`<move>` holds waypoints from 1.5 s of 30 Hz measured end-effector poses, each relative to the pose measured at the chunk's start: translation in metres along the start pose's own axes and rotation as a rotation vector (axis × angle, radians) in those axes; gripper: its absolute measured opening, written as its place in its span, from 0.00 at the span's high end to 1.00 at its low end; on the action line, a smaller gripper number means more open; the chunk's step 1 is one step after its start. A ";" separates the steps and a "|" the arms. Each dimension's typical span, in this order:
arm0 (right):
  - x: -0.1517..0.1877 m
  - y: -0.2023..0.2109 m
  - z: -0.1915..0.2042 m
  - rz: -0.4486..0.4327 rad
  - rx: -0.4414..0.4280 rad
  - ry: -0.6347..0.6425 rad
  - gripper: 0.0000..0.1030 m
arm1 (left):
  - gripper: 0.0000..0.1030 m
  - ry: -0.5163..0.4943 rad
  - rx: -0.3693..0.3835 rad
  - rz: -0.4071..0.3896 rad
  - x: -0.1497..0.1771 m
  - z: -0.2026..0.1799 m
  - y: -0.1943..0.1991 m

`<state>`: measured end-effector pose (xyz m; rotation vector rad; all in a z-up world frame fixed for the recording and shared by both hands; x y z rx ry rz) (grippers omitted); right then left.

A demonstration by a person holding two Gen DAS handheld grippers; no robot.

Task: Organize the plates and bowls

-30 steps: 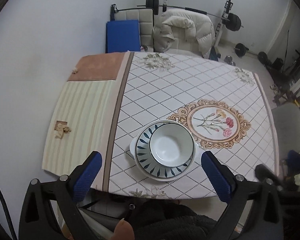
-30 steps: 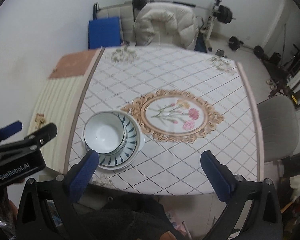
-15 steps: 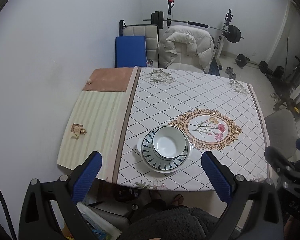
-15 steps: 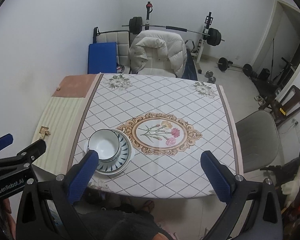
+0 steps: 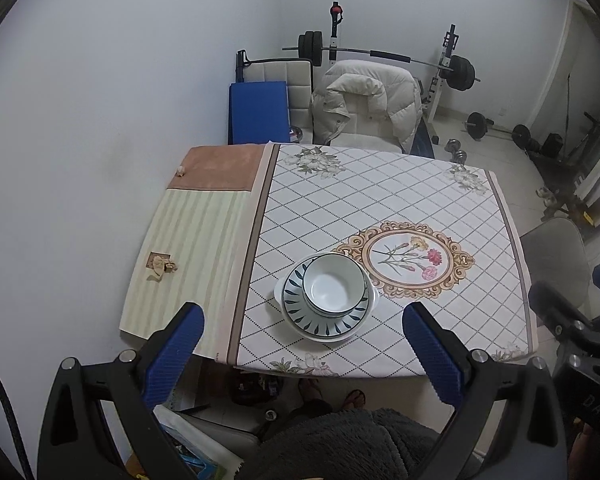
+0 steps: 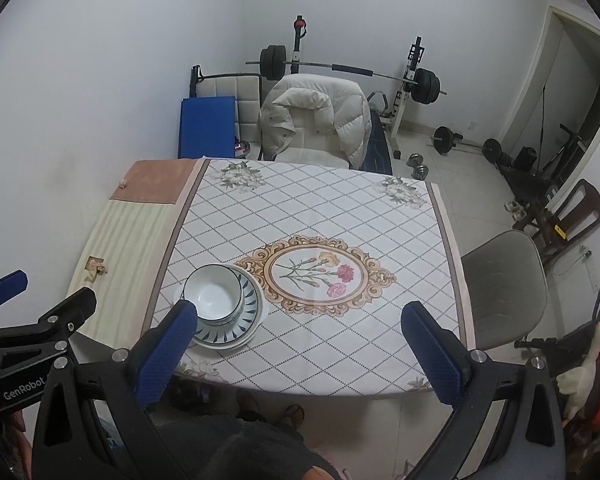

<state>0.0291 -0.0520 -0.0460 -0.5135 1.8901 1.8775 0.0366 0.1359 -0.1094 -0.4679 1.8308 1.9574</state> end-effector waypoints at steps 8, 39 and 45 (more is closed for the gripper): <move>-0.002 -0.004 -0.003 0.011 0.004 -0.002 0.00 | 0.01 -0.004 0.012 -0.005 -0.001 -0.001 0.002; -0.004 -0.007 -0.011 0.012 0.016 -0.011 0.00 | 0.01 -0.030 0.007 -0.023 -0.010 -0.003 0.003; -0.004 -0.008 -0.012 0.013 0.015 -0.008 0.00 | 0.01 -0.022 0.004 -0.021 -0.011 -0.001 0.002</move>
Point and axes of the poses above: each gripper's, at about its wrist camera, not at the fingertips, and y roughly against the way its jaws point, z to its left, x to its underside, the point moved 10 cm from there along -y, roughly the way its jaws point, and after that the axes turned 3 degrees about -y, right-handed, at the moved point
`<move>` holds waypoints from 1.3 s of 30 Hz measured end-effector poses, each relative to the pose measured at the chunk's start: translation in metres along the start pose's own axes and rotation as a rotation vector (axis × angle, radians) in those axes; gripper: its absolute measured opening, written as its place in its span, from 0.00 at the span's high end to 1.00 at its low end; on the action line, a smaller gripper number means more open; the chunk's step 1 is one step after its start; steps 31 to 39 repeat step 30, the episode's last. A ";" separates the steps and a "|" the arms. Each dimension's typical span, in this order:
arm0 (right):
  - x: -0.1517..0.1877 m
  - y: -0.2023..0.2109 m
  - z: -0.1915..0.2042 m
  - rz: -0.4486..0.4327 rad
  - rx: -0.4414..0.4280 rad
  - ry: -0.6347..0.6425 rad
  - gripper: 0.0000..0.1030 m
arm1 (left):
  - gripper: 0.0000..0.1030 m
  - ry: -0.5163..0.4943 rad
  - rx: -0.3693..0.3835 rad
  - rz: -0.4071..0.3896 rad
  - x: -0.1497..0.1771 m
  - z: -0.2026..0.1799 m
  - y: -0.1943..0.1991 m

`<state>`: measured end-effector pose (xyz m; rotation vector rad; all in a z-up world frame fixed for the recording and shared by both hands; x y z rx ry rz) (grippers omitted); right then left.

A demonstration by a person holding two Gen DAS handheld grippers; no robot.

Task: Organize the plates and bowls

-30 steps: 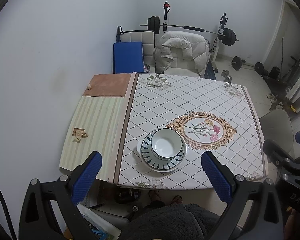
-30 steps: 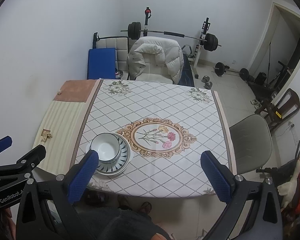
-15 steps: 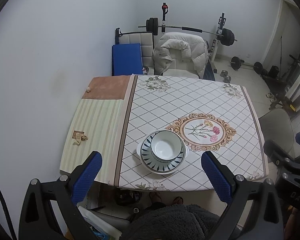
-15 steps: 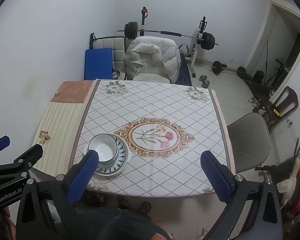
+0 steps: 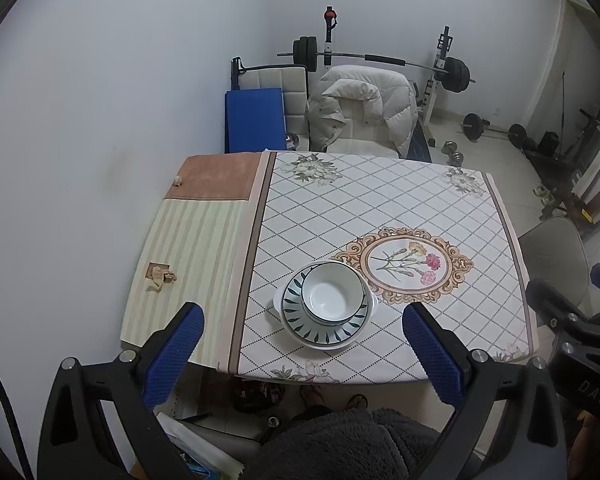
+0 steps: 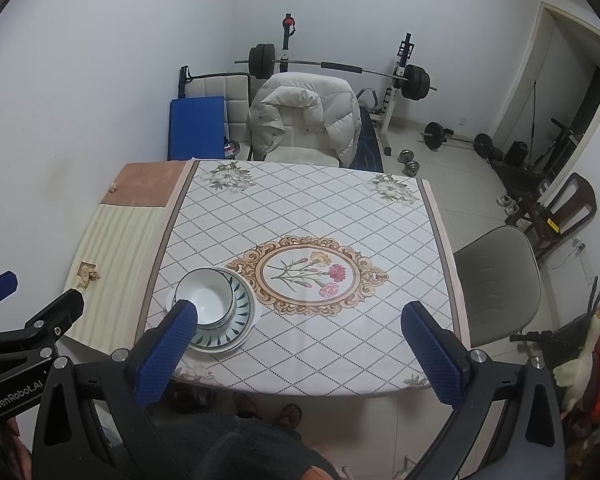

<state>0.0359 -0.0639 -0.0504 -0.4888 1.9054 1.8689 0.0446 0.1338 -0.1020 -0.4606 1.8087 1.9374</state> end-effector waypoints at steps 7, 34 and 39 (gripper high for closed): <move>-0.002 -0.001 -0.002 -0.004 0.003 0.002 0.00 | 0.01 0.001 -0.002 -0.006 -0.003 0.000 0.000; -0.007 -0.001 -0.010 -0.009 -0.003 0.018 0.00 | 0.01 0.027 -0.013 -0.022 -0.008 0.002 0.002; -0.007 -0.001 -0.010 -0.009 -0.003 0.018 0.00 | 0.01 0.027 -0.013 -0.022 -0.008 0.002 0.002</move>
Point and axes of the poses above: each gripper's, at about its wrist camera, not at the fingertips, and y roughly against the way its jaws point, z to its left, x to its underside, the point moved 10 cm from there along -y, roughly the way its jaws point, and after that the axes turned 3 degrees about -y, right-handed, at the moved point
